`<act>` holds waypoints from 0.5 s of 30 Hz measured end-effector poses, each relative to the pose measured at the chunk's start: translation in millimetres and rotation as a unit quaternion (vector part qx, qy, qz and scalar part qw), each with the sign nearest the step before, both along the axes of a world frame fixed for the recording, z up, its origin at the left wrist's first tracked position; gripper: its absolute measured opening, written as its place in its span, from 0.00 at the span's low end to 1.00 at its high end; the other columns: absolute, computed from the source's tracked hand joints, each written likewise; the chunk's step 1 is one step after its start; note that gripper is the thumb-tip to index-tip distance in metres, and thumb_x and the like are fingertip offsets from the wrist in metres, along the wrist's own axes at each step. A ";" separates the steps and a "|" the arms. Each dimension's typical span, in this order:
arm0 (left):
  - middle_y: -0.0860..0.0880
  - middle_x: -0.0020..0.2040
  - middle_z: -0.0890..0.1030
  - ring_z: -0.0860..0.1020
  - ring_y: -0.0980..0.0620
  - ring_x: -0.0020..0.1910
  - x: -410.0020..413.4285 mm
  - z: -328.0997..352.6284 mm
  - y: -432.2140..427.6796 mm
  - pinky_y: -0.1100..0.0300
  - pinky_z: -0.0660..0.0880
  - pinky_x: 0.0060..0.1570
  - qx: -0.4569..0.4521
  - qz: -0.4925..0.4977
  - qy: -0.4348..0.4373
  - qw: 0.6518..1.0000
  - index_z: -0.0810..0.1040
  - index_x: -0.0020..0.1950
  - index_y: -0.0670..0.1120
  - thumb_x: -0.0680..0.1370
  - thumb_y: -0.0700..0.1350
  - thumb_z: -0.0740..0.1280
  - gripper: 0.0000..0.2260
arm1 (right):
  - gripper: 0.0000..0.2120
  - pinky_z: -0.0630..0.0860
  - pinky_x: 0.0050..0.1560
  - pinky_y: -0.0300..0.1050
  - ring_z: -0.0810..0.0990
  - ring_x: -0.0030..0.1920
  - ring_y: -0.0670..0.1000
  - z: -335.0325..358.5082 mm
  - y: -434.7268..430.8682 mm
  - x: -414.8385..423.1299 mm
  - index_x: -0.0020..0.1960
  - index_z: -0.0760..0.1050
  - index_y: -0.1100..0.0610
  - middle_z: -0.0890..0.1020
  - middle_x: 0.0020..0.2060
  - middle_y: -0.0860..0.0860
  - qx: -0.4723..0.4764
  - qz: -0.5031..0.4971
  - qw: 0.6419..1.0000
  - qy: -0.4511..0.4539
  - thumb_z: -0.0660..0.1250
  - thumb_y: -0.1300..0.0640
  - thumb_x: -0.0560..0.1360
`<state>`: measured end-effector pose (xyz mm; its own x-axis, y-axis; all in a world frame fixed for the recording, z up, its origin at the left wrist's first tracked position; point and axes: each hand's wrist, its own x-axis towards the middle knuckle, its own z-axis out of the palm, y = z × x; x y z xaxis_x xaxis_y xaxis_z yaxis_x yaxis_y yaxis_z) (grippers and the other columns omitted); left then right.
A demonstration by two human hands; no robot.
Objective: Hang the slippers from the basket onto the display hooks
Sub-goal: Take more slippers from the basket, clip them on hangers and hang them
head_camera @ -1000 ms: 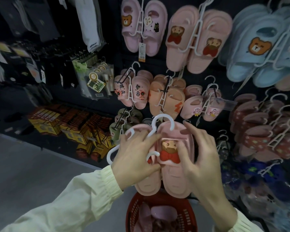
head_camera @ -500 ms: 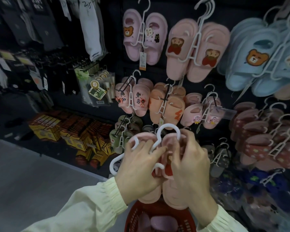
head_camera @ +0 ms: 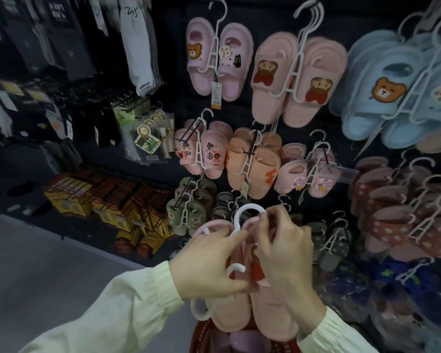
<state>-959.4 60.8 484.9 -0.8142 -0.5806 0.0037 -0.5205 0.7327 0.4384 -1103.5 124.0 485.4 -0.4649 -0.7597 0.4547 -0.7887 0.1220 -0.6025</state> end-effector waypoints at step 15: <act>0.52 0.48 0.82 0.80 0.53 0.45 7.4 2.4 -19.2 0.53 0.78 0.48 0.184 -0.051 -0.018 0.981 0.75 0.63 0.58 0.75 0.64 0.67 0.19 | 0.11 0.68 0.57 0.54 0.79 0.39 0.47 -8.9 6.0 -6.4 0.45 0.69 0.49 0.80 0.36 0.43 0.175 0.123 0.976 -0.028 0.51 0.48 0.81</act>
